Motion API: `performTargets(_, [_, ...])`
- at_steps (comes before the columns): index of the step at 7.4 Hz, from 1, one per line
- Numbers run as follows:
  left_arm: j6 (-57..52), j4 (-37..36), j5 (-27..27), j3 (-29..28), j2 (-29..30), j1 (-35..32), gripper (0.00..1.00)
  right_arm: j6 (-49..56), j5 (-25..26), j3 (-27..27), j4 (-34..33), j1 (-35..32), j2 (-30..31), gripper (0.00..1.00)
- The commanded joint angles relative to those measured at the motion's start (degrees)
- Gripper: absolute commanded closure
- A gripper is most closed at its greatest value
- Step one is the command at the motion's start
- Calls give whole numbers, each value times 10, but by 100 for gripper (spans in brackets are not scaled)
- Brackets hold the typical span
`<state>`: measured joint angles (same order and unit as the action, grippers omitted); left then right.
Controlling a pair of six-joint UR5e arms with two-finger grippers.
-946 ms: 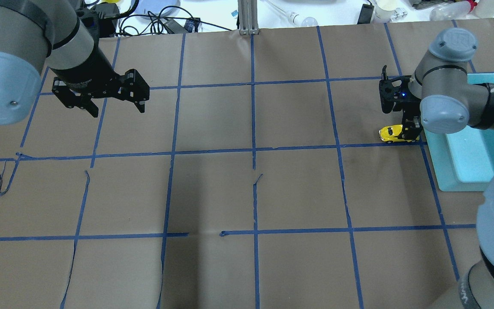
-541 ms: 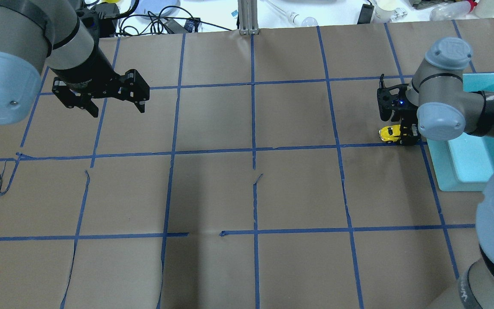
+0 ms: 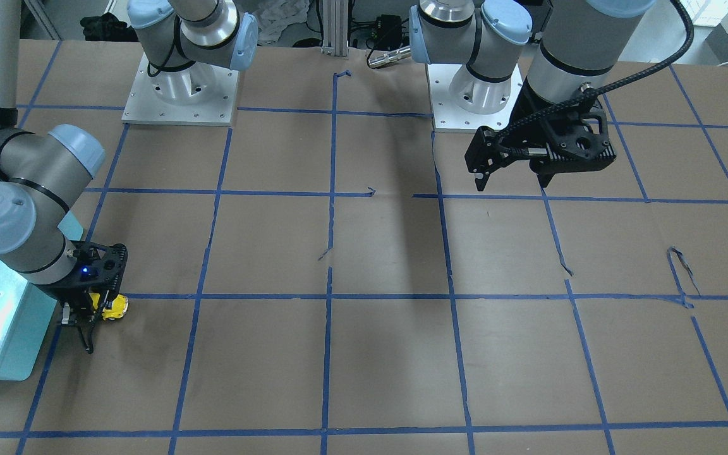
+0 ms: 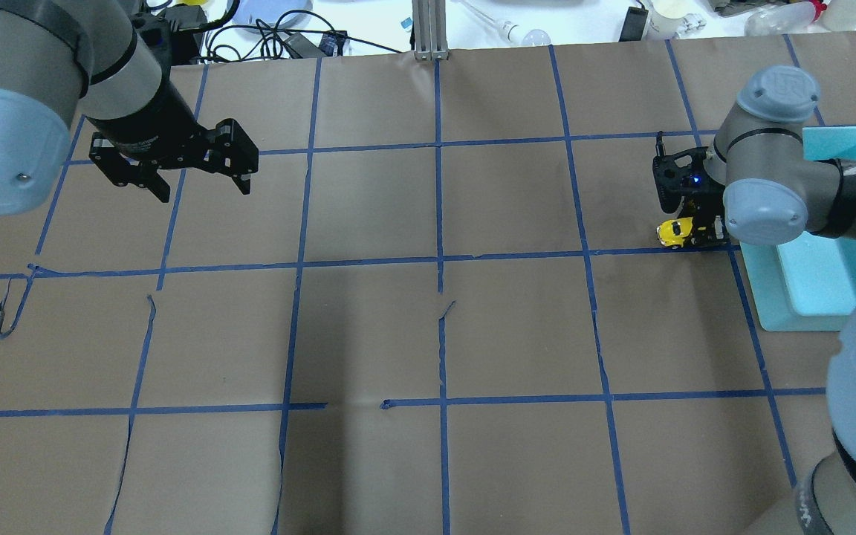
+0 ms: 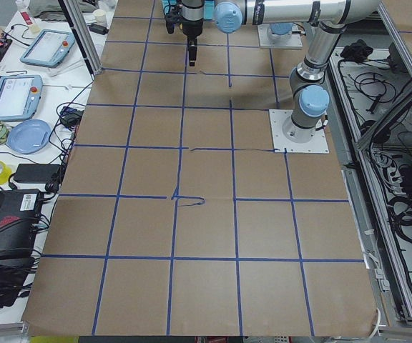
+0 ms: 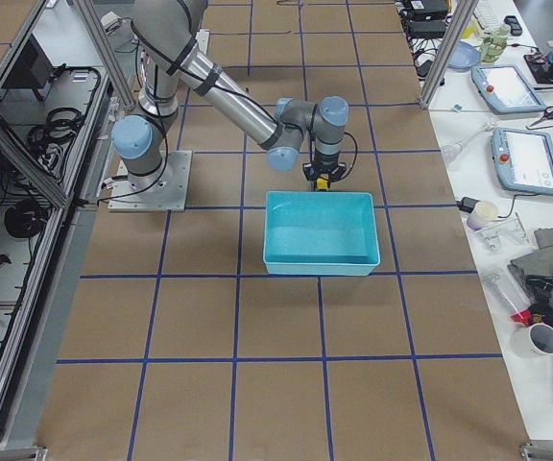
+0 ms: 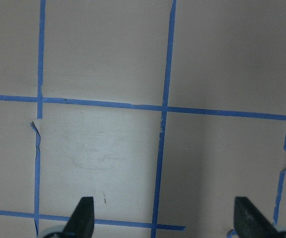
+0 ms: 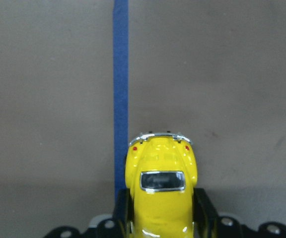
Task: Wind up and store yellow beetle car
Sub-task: 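Close the right gripper on the car and lift it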
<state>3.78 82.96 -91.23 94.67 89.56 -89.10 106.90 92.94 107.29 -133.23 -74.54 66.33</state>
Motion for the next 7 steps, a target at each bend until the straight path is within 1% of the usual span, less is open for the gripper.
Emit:
performTargets(1, [0, -1, 0, 0, 0, 1, 0, -11, -22, -36, 10, -11, 5, 94])
performTargets(2, [0, -1, 0, 0, 0, 1, 0, -15, -26, -51, 14, -18, 18, 94])
performTargets(3, [0, -1, 0, 0, 0, 2, 0, -15, -24, -65, 31, -25, 42, 94])
performTargets(4, [0, -1, 0, 0, 0, 2, 0, -15, -15, -72, 49, -24, 49, 94])
performTargets(5, [-3, -1, 0, 0, 0, 2, 0, -13, 2, -81, 82, -16, 66, 95])
performTargets(6, [-4, -1, 0, -1, -1, 1, 0, -3, 15, -90, 115, 3, 84, 100])
performTargets(7, [-4, -3, 2, -5, 3, 2, 0, 48, 15, -89, 118, 54, 86, 100])
